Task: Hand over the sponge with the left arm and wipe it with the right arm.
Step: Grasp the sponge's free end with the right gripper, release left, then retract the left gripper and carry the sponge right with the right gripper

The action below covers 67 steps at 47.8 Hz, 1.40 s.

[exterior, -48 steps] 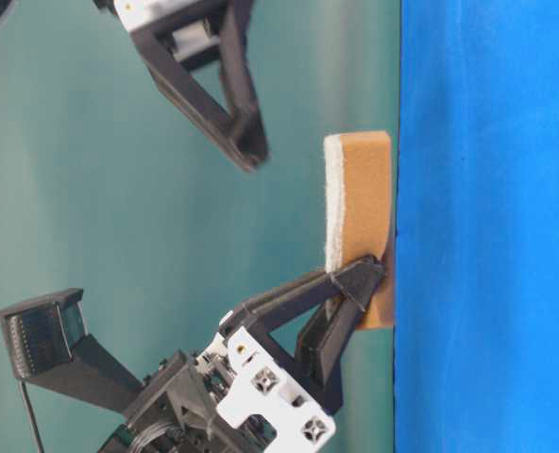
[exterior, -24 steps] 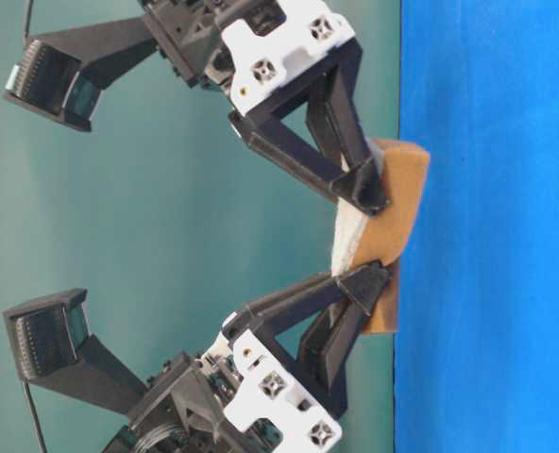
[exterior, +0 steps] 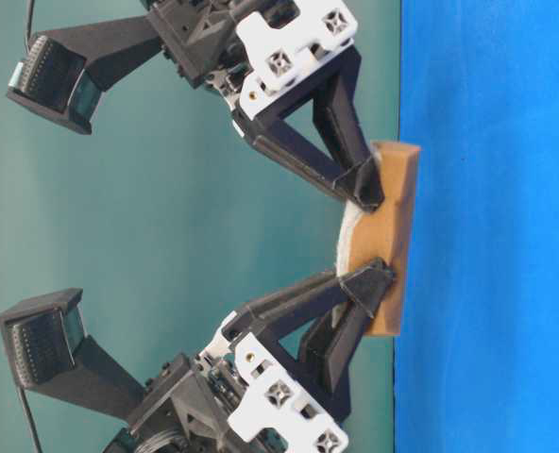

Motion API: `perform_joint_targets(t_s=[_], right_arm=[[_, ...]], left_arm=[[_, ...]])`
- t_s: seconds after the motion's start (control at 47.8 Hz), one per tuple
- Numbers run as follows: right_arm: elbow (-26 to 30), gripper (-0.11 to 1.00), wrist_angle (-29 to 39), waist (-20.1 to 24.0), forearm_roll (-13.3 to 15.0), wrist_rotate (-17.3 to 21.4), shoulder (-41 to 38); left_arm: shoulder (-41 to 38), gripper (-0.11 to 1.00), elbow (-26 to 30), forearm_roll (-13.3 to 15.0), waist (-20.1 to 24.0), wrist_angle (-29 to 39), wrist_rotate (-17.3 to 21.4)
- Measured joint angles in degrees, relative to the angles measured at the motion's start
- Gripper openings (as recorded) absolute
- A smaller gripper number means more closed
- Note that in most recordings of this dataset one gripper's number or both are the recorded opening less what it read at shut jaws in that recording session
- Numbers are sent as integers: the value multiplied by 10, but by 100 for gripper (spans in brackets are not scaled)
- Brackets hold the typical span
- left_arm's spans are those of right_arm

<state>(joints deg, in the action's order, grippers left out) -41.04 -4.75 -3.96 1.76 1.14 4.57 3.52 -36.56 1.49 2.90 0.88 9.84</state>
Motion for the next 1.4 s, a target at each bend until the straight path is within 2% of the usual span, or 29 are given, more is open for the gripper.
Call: perform_joint_targets(t_s=[0.377,0.398,0.565,0.607,0.649,0.795,0.921,1.151,1.403], right_arm=[[0,22,2,0,3,1,0],[0,22,2,-1,3,0,0],[-1,22,3,-1,3,-1,11],[-4,22,3,-2,3,-1,14],[-5,22,3,-3,3,-1,18],[-19,22,3,-2,3,-1,35],[-30,22,3,-3,3,0,47],[-36,22,5,-4,3,0,54],[-35,22,6,-4,3,1,46]], left_arm=[[1,21,-2,-1,-1,-11,0],[2,25,-3,-1,-1,-13,0],[28,77,-31,-1,-3,-55,-1],[38,86,-40,-1,-4,-65,-2],[47,91,-49,-1,-5,-76,-1],[93,89,-87,-1,-17,-110,-3],[141,90,-132,-1,-18,-136,-20],[207,89,-190,-1,-22,-155,-22],[226,89,-201,-1,-23,-158,-22]])
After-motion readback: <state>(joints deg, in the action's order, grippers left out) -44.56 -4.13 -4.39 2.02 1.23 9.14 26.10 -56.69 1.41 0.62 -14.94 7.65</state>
